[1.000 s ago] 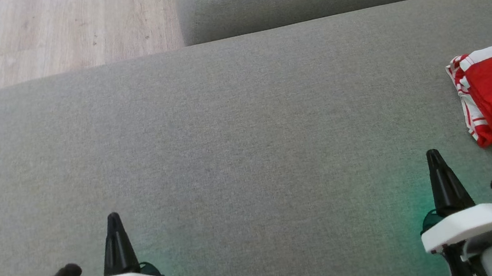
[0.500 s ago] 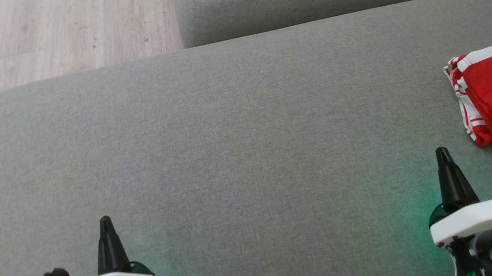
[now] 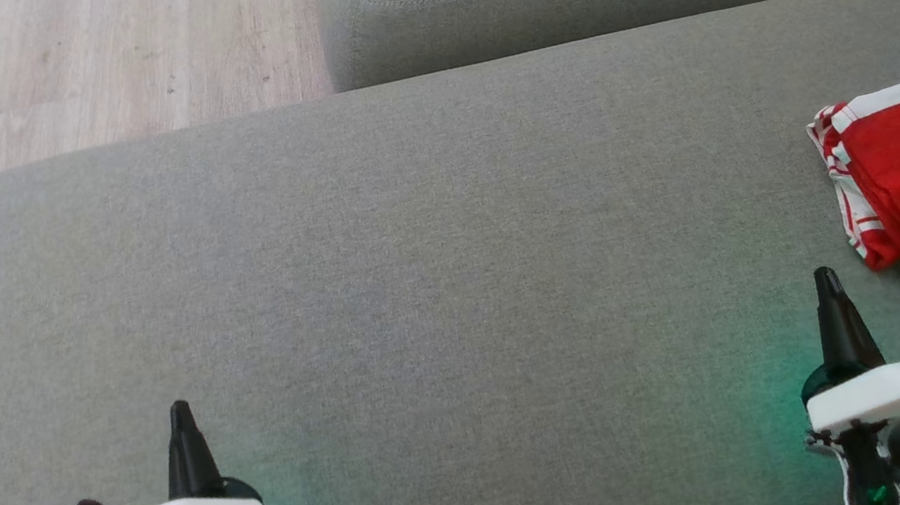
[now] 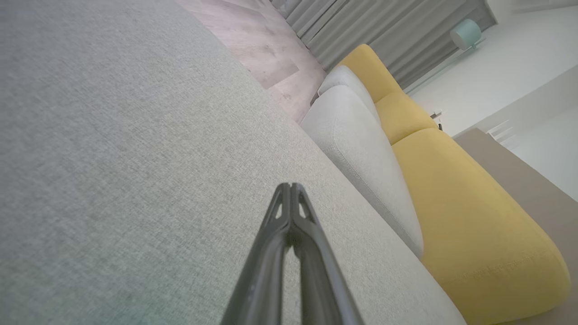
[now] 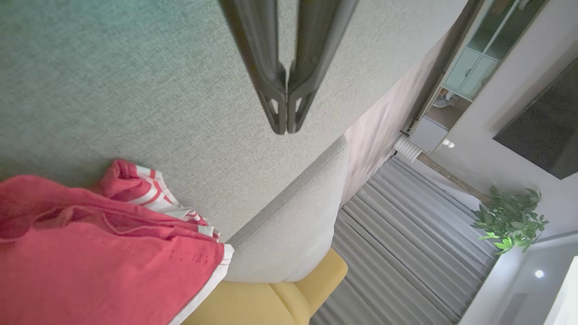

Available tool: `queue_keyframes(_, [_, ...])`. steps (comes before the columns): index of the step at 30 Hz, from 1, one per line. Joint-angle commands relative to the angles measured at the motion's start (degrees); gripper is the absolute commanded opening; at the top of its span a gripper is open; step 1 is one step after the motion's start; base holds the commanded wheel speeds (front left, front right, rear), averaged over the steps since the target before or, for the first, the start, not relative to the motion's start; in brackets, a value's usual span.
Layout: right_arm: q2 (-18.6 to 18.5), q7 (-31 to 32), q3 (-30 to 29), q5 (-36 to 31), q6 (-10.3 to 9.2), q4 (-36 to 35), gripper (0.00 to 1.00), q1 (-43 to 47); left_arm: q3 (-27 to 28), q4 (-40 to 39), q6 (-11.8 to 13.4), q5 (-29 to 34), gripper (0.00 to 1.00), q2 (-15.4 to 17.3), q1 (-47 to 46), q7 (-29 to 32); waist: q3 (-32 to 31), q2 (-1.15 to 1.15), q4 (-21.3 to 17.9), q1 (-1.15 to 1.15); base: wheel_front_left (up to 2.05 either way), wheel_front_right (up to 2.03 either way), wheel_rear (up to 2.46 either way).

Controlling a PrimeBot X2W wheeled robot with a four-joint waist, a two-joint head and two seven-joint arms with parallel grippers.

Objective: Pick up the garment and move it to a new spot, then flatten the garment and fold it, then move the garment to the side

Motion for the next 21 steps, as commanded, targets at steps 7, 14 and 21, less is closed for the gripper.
queue_keyframes(7, [-0.7,1.5,-0.4,6.1,-0.02,-2.4,0.00,-3.1,2.5,-2.4,-1.0,-4.6,0.00,0.2,-2.6,1.4,-0.2,0.00,-0.1,0.00,0.00,0.00,0.00])
queue_keyframes(14, [-0.7,2.6,-0.9,10.7,-0.02,-2.7,0.00,-3.2,3.5,-2.7,-1.4,-8.2,0.00,0.3,-2.6,2.6,-0.4,0.00,-0.3,0.00,0.00,0.00,0.00])
queue_keyframes(21, [-0.7,3.6,-1.4,14.6,-0.02,-3.0,0.00,-3.3,4.3,-3.0,-1.7,-11.3,0.00,0.3,-2.6,3.6,-0.5,0.00,-0.4,0.00,0.00,0.00,0.00])
